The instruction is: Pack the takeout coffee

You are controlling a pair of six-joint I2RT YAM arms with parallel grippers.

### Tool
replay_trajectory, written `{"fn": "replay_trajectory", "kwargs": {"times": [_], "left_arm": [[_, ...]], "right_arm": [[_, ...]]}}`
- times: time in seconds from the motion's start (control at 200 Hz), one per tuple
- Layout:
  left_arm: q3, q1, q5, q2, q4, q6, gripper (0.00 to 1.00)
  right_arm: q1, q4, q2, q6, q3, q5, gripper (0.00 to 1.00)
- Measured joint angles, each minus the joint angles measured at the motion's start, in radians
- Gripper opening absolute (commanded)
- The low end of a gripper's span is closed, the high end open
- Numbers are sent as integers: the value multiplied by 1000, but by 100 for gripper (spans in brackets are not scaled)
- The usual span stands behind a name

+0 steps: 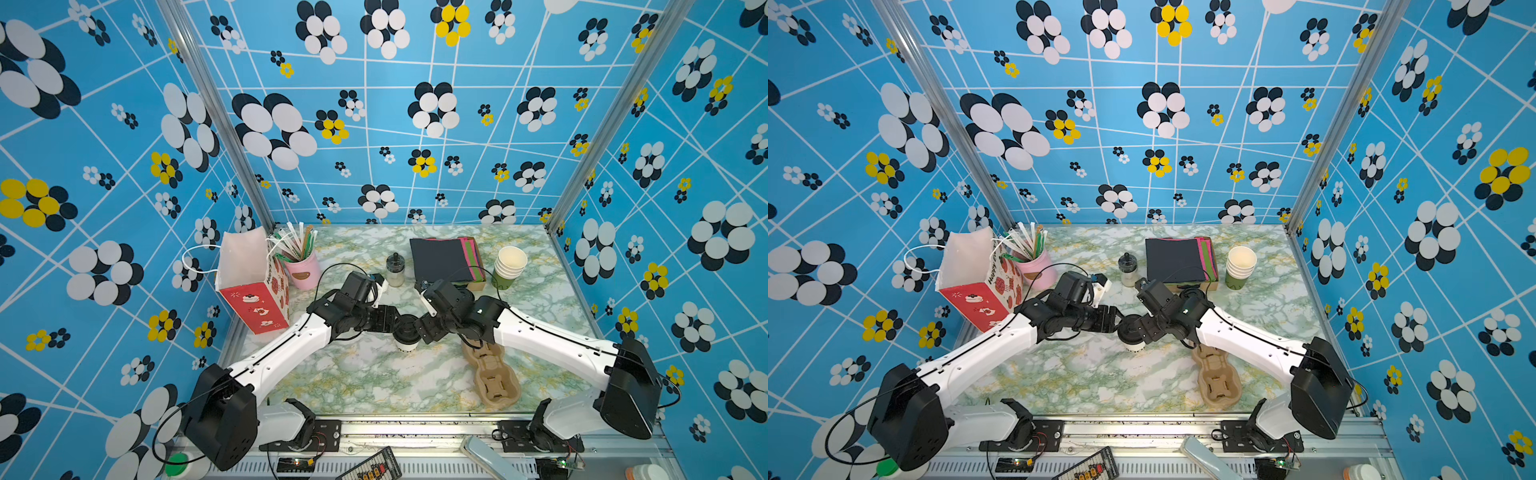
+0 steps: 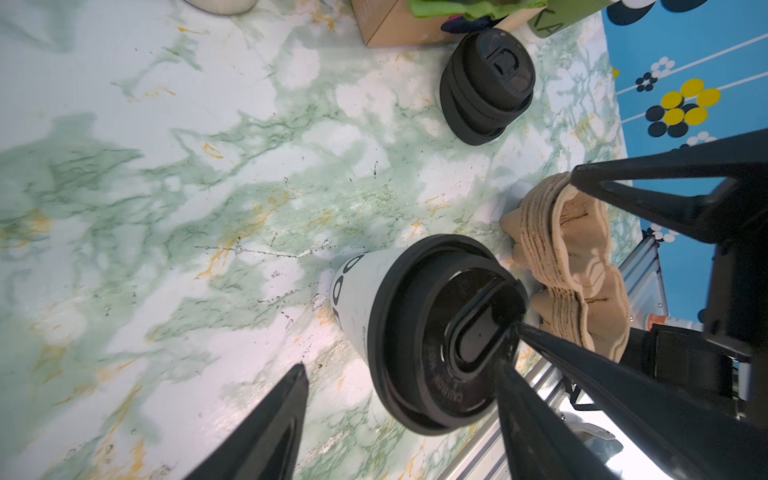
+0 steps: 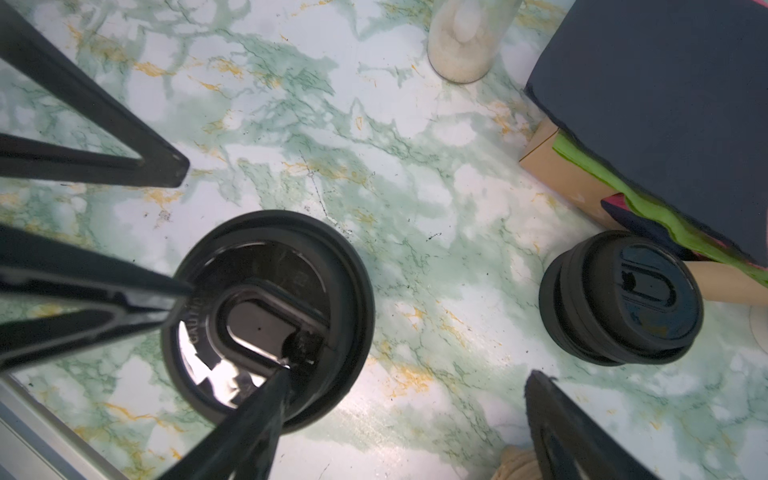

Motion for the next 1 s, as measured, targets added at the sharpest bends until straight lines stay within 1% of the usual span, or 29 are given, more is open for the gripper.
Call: {"fn": "replay_trajectory", "kwargs": {"times": [0.15,0.285,0.34,0.43,0.54,0.595,0.615,0.655,0.79,0.999], "left_arm": [[-30,33,24,-80,31,-31,62],[-74,45,47,-98,53,-52,56],[-94,47,57,-97,60,-59,54],[-117,47,72,-92,71,-68,50],[-120,53,90,-63,88,-78,45],[-120,56,94,-48,98,-82,44],[-121,56,95,-44,101,-82,40],[-121,57,98,-37,105,-85,37],[-129,57,106,-24,126,-89,31],[-141,58,109,-16,128,-89,27]], "right_arm": [[-1,0,-6,6,0,-20,91],[-14,0,-38,32,0,-44,89],[-26,0,-56,50,0,-54,84],[-47,0,-85,85,0,-69,72],[-78,3,-113,131,0,-104,59],[-92,5,-116,159,-1,-124,53],[-97,5,-116,161,-1,-132,52],[-103,8,-115,180,-4,-145,47],[-107,17,-100,226,-15,-183,41],[-108,37,-64,280,-45,-223,36]]}}
